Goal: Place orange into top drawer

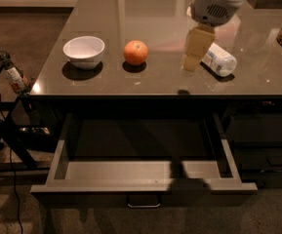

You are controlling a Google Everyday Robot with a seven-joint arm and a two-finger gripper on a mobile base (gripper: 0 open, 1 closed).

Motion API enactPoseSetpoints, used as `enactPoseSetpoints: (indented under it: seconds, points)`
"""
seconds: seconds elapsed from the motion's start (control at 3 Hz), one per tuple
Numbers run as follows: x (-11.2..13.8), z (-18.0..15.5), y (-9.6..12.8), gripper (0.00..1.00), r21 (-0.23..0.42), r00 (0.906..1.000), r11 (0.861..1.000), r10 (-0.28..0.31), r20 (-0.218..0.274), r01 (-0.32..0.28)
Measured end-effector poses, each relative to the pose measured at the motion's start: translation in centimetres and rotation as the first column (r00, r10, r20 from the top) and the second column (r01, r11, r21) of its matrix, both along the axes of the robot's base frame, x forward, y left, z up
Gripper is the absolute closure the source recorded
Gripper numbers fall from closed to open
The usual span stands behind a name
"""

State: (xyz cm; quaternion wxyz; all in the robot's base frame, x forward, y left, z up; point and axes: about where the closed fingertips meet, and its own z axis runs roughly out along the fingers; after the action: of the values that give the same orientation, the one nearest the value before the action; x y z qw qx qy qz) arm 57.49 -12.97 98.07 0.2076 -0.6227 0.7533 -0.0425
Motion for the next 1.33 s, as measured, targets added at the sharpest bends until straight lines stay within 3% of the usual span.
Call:
enactPoseSetpoints:
  seconds: [0.67, 1.0, 1.33]
  points:
    - [4.2, -1.1, 3.4, 0.0, -0.021, 0.9941, 0.994, 0.109, 0.002, -0.109]
    - [7.8, -2.3, 6.3, 0.0, -0.045, 0.9846, 0.984, 0.174, -0.016, -0.175]
    - [8.0, -2.3, 6.5, 0.0, -0.041, 0.9845, 0.984, 0.175, -0.009, -0.176]
